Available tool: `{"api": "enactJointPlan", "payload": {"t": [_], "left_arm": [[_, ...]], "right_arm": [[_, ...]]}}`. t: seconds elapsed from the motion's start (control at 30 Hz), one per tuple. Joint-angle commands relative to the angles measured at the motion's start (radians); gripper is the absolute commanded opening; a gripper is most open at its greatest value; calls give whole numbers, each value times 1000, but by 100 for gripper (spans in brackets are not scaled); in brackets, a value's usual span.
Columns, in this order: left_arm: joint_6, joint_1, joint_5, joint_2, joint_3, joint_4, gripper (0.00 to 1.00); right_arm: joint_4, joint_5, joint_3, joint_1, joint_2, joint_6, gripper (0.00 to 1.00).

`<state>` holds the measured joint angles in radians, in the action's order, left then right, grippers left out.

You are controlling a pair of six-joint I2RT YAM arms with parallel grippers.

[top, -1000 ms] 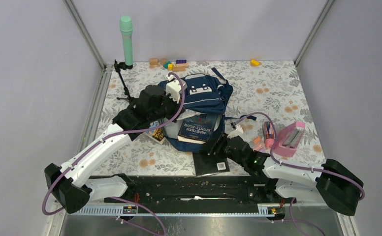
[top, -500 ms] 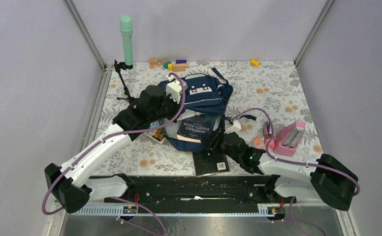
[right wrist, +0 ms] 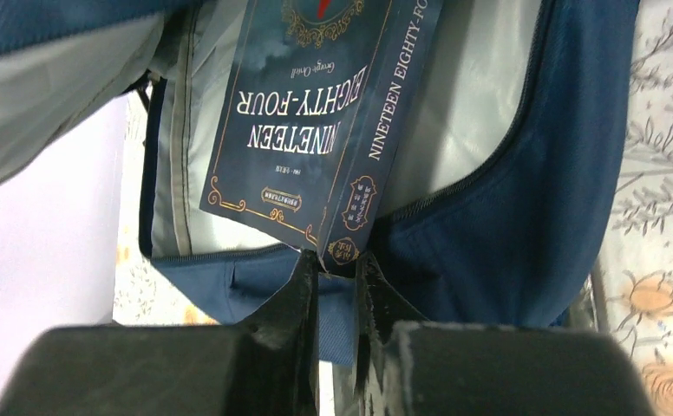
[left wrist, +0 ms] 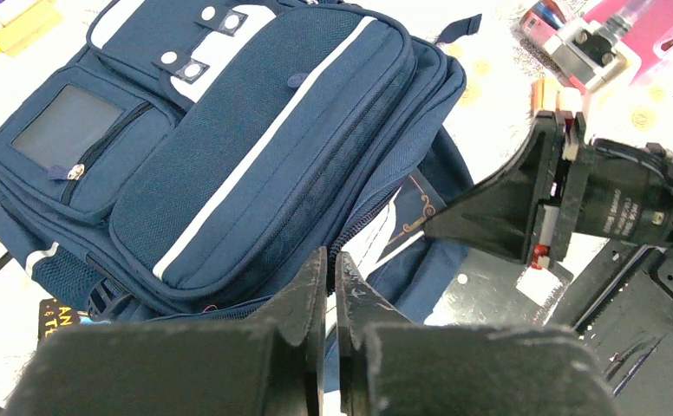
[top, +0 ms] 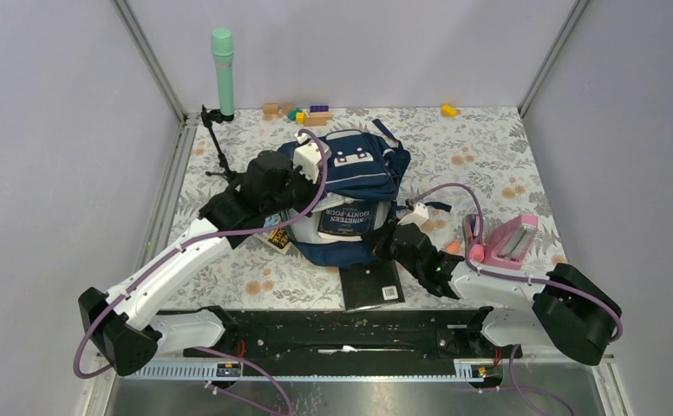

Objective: Pack the student bag
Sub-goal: Place the book in the student bag.

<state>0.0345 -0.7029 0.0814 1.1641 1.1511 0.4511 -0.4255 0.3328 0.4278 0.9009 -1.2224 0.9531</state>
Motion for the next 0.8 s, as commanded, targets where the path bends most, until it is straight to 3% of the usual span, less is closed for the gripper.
{"api": "enactJointPlan", "payload": {"t": [0.0,0.27,0.57,0.77], "left_arm": [[-10,-7,-13,-34,28,-99,0],[-13,-9,-14,-30,30,-94,0],[-19,-10,-23,-29,29,-91,0],[-19,-12,-22,-28,32,-91,0]], "right_arm": [[-171,20,31,-85,-31,-106,0],[-310,-81,83,-175,-145,-234,0],[-353,-210,169,-177,-250,-452,0],[-236,-58,208,-178,-268,-528,3]]}}
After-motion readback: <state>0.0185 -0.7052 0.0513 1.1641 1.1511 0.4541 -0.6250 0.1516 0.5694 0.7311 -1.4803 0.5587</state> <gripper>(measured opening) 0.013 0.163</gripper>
